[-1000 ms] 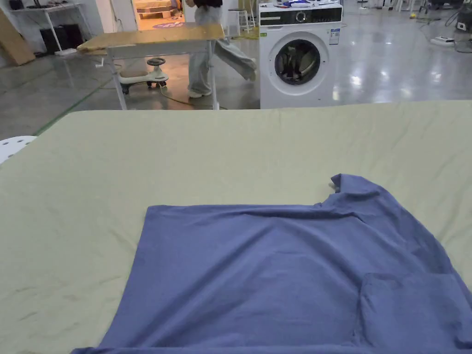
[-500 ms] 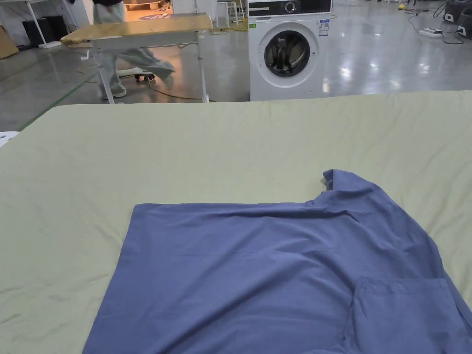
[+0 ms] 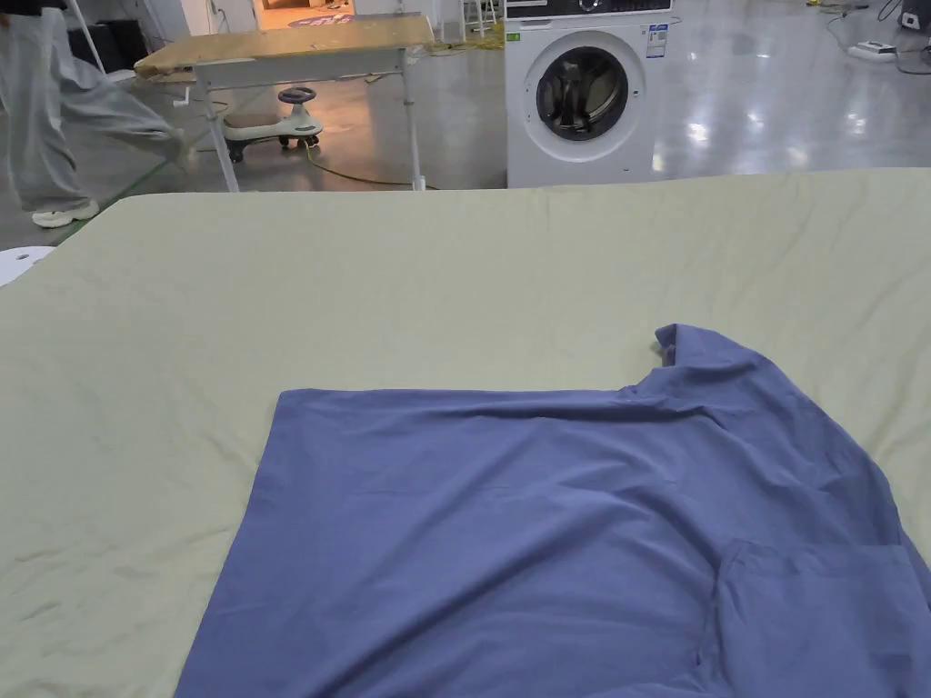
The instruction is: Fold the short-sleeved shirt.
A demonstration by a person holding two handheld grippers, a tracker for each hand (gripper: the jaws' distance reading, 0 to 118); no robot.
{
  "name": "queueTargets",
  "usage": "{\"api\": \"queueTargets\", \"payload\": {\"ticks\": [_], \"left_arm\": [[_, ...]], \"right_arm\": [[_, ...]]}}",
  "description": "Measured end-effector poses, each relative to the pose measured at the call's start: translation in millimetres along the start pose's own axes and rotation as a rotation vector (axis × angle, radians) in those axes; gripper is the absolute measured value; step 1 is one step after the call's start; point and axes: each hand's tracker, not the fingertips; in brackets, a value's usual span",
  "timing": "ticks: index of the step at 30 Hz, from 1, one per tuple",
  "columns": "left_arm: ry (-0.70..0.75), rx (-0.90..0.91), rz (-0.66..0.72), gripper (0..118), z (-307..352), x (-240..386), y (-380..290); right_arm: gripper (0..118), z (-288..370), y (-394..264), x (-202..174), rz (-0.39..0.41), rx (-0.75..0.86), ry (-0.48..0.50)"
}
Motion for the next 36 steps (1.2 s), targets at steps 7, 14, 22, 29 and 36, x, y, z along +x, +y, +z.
{"api": "queueTargets", "payload": {"ticks": [7,14,22,29,36], "left_arm": [[-0.001,-0.040,0.032,0,-2.8,-13.8,-6.9],[0.007,-0.181,0.068,64,-28.5,-40.4,-24.6],[-0.057,-0.335,0.137,62,-85.1,-58.6,-49.8],[-0.040,-0.383,0.125,4,-97.4,-50.5,-63.7],[-0.024,-0.452,0.022,4,-109.6,-39.0,-60.6]], "right_arm": [[0,0.5,-7.5,-1.9,0.014,-0.027,-0.006],[0,5.2,-10.6,3.8,0.003,-0.041,-0.016],[0,6.0,-22.3,14.7,-0.058,-0.089,-0.006],[0,16.7,-23.4,26.3,-0.068,-0.094,-0.058],[72,17.5,-19.8,47.6,-0.099,-0.034,-0.164]]}}
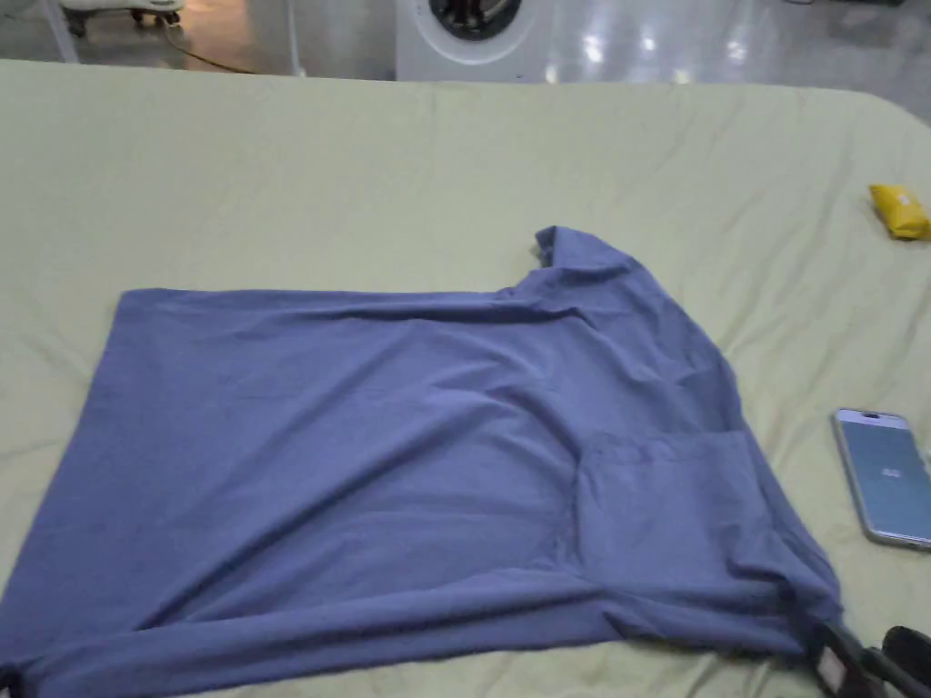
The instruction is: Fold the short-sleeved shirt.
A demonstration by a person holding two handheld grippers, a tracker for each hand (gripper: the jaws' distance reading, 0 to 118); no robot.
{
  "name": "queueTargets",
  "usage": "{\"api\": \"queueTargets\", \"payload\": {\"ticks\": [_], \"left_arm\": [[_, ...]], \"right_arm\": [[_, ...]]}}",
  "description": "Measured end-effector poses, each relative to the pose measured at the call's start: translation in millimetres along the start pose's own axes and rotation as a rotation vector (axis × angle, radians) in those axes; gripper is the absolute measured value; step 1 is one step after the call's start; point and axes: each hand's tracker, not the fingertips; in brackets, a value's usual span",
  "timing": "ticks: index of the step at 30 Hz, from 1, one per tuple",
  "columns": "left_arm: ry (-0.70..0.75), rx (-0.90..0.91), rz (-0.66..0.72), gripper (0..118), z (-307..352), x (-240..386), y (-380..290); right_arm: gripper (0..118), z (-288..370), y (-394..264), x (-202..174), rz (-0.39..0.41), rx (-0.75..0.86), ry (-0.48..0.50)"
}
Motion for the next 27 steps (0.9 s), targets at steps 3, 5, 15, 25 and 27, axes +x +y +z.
{"api": "queueTargets", "payload": {"ticks": [3,5,15,25,27], "left_arm": [[0.017,0.002,-0.037,4,0.2,5.5,-2.0],[0.019,0.008,-0.034,4,0.8,5.0,-3.3],[-0.008,0.025,0.042,4,7.6,6.8,-0.5],[-0.050,0.141,0.064,3,35.3,4.2,29.6],[-0.079,0.172,0.088,3,33.8,-1.8,54.6]], "right_arm": [[71,-5.2,3.0,0.7,-0.008,0.020,-0.035],[71,-14.2,0.6,6.0,-0.011,0.006,-0.061],[20,-53.5,-26.1,14.5,-0.019,-0.154,-0.051],[5,-42.8,13.3,12.4,-0.027,-0.001,0.004],[5,-54.6,34.6,10.6,-0.008,0.004,0.016]]}}
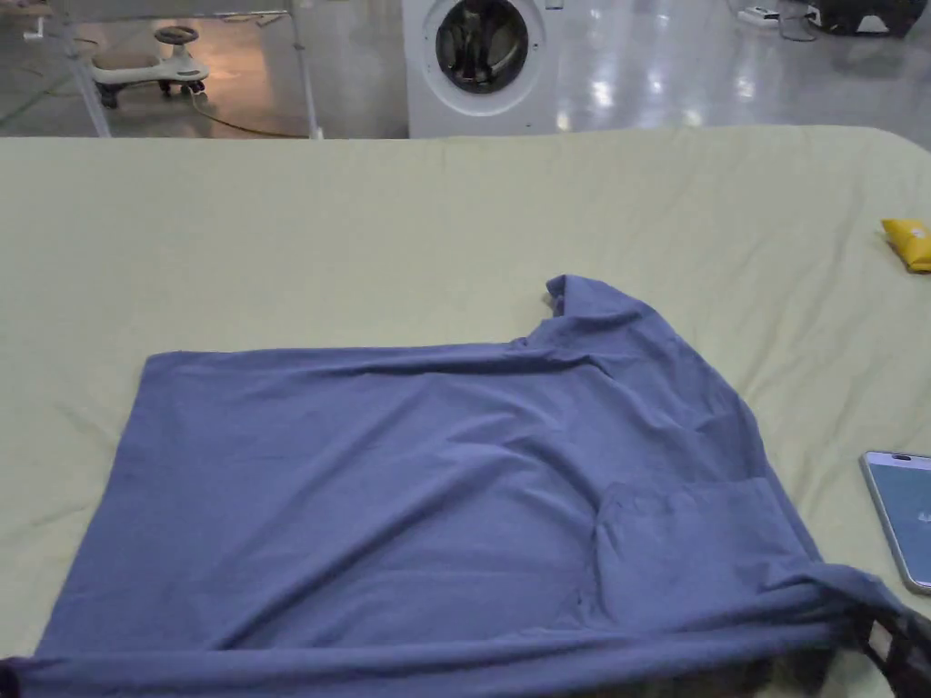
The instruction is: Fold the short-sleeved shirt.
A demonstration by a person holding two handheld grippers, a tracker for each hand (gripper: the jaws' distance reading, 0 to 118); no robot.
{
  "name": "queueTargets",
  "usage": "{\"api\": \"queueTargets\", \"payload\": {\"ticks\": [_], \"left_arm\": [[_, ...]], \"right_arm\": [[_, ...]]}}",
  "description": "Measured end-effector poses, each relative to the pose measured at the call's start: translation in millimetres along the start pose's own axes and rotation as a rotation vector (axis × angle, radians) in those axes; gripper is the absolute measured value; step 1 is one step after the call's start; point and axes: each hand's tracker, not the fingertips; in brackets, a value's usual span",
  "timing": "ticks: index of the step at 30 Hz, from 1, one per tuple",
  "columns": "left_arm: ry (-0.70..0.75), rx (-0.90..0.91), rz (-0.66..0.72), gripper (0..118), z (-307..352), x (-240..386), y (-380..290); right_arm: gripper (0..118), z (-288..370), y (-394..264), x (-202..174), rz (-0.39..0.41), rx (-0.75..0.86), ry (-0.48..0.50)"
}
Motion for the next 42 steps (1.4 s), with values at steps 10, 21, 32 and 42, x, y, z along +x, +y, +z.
{"api": "queueTargets", "payload": {"ticks": [10,21,32,42], "left_arm": [[0.011,-0.046,-0.169,2,-119.4,8.6,116.3],[0.087,-0.174,-0.097,48,-185.1,0.1,98.5],[-0.071,0.108,-0.083,31,-69.4,17.9,94.3],[-0.127,0.119,-0.109,0,-10.2,34.5,50.9]], "right_arm": [[4,-133.1,101.2,-19.1,0.091,-0.085,-0.026],[63,-205.3,101.9,-17.7,0.049,-0.245,-0.066],[25,-110.0,104.3,-31.6,0.139,-0.033,0.037],[0,-45.9,60.0,-53.0,0.167,-0.002,0.099]]}}
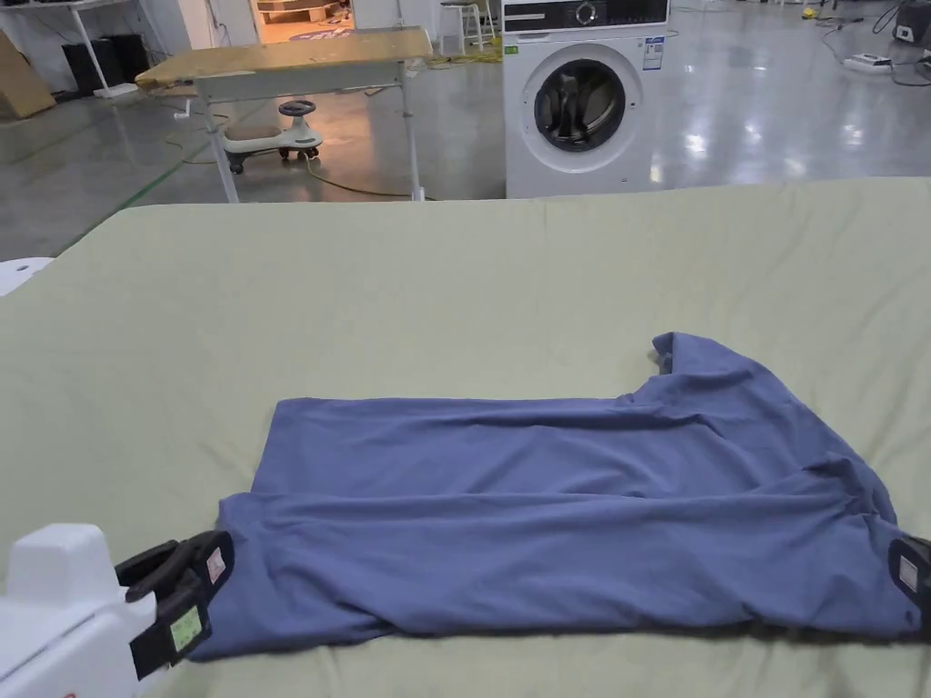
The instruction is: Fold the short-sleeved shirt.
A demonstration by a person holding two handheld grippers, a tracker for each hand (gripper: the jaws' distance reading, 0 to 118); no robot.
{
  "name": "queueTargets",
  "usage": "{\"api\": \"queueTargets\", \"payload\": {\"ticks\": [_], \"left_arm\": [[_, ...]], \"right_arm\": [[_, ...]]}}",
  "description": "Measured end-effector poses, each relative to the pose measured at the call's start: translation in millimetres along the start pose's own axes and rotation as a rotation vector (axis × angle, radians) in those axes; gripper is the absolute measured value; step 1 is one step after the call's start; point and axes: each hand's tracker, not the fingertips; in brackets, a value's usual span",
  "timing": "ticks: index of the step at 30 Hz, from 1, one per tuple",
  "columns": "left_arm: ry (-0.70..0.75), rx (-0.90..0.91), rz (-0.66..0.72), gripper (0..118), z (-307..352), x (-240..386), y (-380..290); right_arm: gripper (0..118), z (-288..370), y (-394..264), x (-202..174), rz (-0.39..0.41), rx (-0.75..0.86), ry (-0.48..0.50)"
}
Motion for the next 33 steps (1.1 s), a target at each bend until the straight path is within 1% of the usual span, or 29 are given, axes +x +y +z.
{"api": "queueTargets", "payload": {"ticks": [3,5,6,7,8,9,10,11,13,14,15,16,18,20,22,23,26,27,28,29,33], "left_arm": [[0.041,-0.025,-0.020,0,-3.0,-9.6,-13.6],[0.077,-0.047,0.015,0,-7.2,-20.5,-18.7],[0.090,-0.068,0.051,5,-9.7,-23.3,-21.0],[0.098,-0.087,0.095,16,-14.3,-30.1,-23.9],[0.099,-0.104,0.128,41,-20.1,-36.8,-26.7],[0.100,-0.128,0.169,56,-29.6,-44.5,-30.3],[0.097,-0.133,0.214,59,-41.2,-52.2,-35.3],[0.096,-0.151,0.249,58,-54.1,-58.3,-37.8],[0.138,-0.225,0.284,58,-79.3,-65.9,-42.2],[0.154,-0.254,0.277,55,-90.8,-66.0,-45.9],[0.167,-0.284,0.258,47,-98.9,-66.0,-48.2],[0.169,-0.301,0.233,42,-104.2,-63.3,-50.3],[0.203,-0.283,0.122,33,-102.6,-49.5,-49.6],[0.205,-0.314,0.056,18,-107.1,-41.8,-47.6],[0.188,-0.323,0.064,7,-108.5,-38.9,-46.3],[0.185,-0.329,0.067,7,-110.9,-36.8,-45.7],[0.192,-0.356,0.011,7,-116.4,-30.2,-50.3],[0.191,-0.361,-0.004,7,-117.7,-29.4,-51.4],[0.189,-0.366,-0.013,7,-118.8,-30.2,-50.9],[0.184,-0.373,-0.017,7,-119.7,-31.2,-49.8],[0.167,-0.385,-0.002,7,-114.5,-28.4,-47.1]], "right_arm": [[0,6.6,-8.7,-3.4,-0.017,-0.005,0.006],[0,8.0,-12.7,-1.9,-0.037,-0.010,0.021],[0,9.2,-14.2,-2.2,-0.049,-0.009,0.027],[0,9.8,-15.6,-2.3,-0.058,-0.009,0.036],[0,9.5,-15.8,-2.7,-0.063,-0.014,0.041],[0,9.2,-16.8,-2.8,-0.068,-0.016,0.046],[0,8.5,-18.2,-3.0,-0.072,-0.019,0.048],[0,6.8,-19.8,-3.0,-0.075,-0.023,0.050],[0,6.1,-20.4,-6.2,-0.080,-0.037,0.044],[0,6.8,-21.0,-6.2,-0.079,-0.041,0.039],[0,8.3,-21.8,-5.9,-0.079,-0.042,0.036],[0,11.9,-22.0,-6.0,-0.079,-0.043,0.033],[0,15.3,-23.8,-2.8,-0.073,-0.048,0.023],[0,16.1,-26.7,1.8,-0.056,-0.061,-0.010],[0,12.7,-30.8,8.0,-0.064,-0.078,-0.044],[2,9.7,-33.0,11.8,-0.087,-0.087,-0.067],[18,-5.3,-38.4,24.3,-0.155,-0.093,-0.162],[41,-14.0,-38.4,28.9,-0.167,-0.104,-0.186],[68,-24.6,-42.3,39.7,-0.182,-0.114,-0.202],[72,-32.9,-42.9,45.0,-0.195,-0.106,-0.203],[71,-74.6,-39.9,60.9,-0.279,-0.124,-0.224]]}}
